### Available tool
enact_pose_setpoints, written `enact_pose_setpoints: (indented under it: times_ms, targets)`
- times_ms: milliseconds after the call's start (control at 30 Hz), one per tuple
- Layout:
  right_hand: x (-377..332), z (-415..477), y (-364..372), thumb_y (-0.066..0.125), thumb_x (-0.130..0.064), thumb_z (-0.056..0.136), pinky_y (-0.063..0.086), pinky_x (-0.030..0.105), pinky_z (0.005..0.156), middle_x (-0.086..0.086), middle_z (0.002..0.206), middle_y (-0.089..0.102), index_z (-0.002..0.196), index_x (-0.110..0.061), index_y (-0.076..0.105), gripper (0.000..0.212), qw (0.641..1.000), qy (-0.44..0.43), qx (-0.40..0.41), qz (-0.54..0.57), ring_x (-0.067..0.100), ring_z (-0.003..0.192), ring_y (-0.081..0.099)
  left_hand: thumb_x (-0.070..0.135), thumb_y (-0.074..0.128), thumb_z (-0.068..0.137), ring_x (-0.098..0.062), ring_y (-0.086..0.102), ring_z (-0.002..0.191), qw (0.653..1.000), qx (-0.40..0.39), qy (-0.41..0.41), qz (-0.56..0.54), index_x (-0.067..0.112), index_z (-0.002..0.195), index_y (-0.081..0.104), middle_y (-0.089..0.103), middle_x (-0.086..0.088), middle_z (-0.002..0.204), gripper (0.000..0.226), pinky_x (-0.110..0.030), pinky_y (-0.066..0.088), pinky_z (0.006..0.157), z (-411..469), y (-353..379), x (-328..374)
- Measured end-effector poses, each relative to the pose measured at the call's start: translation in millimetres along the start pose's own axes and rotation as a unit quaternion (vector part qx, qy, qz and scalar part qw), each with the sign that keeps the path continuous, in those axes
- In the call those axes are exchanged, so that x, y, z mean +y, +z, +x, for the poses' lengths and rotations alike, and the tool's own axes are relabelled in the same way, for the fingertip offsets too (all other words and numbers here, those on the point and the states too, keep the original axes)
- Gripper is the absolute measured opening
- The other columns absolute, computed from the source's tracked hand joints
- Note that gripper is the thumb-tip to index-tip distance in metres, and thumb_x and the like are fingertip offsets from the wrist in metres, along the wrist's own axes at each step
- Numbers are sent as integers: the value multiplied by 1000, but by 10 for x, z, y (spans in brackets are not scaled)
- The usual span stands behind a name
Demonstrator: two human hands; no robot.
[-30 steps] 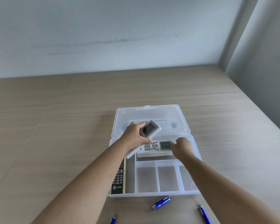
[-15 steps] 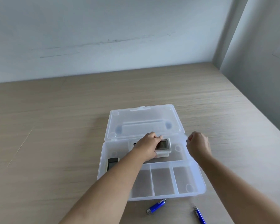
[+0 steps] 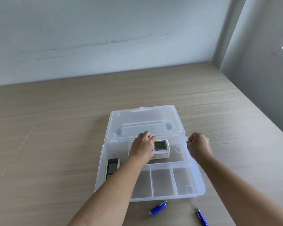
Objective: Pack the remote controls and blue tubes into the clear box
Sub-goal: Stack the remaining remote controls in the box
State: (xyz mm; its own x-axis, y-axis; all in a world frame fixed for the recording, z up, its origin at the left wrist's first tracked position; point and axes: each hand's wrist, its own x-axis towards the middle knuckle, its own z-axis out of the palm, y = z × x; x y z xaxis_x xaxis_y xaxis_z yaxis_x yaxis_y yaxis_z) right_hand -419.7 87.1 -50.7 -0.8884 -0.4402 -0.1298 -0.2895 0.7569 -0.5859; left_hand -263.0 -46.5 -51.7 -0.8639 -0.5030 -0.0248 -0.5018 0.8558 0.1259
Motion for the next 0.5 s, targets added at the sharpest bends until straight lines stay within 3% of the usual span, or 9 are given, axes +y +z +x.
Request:
enact_pose_setpoints:
  times_ms: [200,300,367,500]
  targets:
    - [14,-29,21,51,-3,86,38,30,61,14,88,63,75,-8,54,13,999,-24,8,-26,26,72,47,25,74,79,-23,50,116,999,-31,-8,10,13,125,53,52,-4,123,52,-35,44,94,-22,-3,26]
    - [-21,-106,-40,52,-6,89,39,32,71,16,106,61,101,-4,61,15,996,-68,-4,-57,31,89,53,21,69,81,-23,52,115,1000,-16,-6,-12,14,125,53,52,-3,124,48,-36,46,93,-136,-170,22]
    - [-129,-233,-125,52,-16,92,41,34,74,14,110,59,110,-7,59,22,993,-106,23,-38,32,95,55,20,63,84,-23,55,107,998,43,-11,-49,14,118,58,57,-3,117,34,-34,48,87,-302,-348,-8]
    - [-466,-822,-249,54,-20,86,34,27,52,3,67,60,71,-10,57,18,978,-200,33,40,21,60,49,18,61,79,-25,61,60,976,201,-15,-86,12,75,61,65,-2,67,8,-28,45,52,-930,-608,-141]
